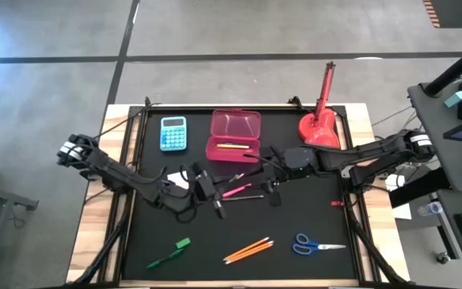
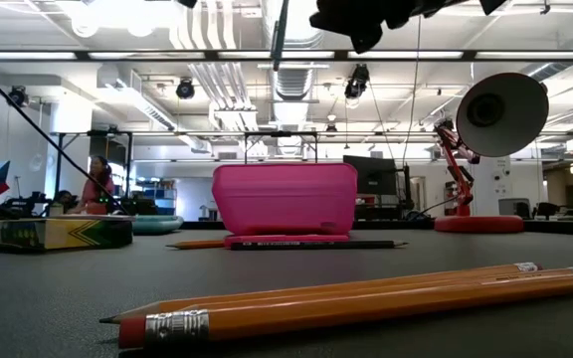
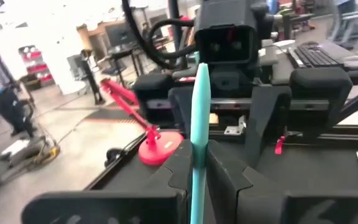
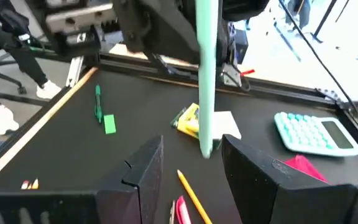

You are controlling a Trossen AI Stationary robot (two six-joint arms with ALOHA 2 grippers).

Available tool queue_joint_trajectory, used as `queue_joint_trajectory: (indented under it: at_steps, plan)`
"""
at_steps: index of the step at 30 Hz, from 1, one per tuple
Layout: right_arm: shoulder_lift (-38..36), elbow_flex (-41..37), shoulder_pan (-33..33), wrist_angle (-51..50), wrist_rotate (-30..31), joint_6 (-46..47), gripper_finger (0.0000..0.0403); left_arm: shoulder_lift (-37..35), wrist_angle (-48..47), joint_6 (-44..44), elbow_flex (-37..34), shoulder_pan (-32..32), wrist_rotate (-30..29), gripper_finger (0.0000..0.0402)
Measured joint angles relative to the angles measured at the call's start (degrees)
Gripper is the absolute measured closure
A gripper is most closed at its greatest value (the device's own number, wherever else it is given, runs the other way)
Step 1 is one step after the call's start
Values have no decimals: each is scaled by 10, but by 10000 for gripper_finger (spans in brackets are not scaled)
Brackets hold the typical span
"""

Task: Pack school essentials
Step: Put the light blue pen into the pink supply box

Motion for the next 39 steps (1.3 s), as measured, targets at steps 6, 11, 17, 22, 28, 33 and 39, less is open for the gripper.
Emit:
queue_joint_trajectory:
  at_steps: [6, 11, 17, 22, 28, 33, 39]
  plan:
    - [27, 3, 0, 55, 0, 3, 247, 22, 76, 61, 2, 10, 5, 391]
    - [45, 3, -1, 89, 4, 3, 248, 23, 90, 69, 2, 20, 9, 391]
    - [56, 3, 0, 120, 1, 3, 248, 23, 95, 63, 1, 27, 46, 391]
    - [47, 3, 0, 121, 4, 3, 251, 23, 95, 62, 1, 29, 46, 391]
    - [45, 3, -1, 120, 7, 4, 313, 23, 94, 60, 1, 31, 51, 391]
    - [45, 3, -4, 122, 8, 20, 380, 23, 95, 56, 1, 32, 58, 391]
    - [44, 3, -12, 119, 5, 25, 381, 23, 94, 49, 1, 32, 65, 383]
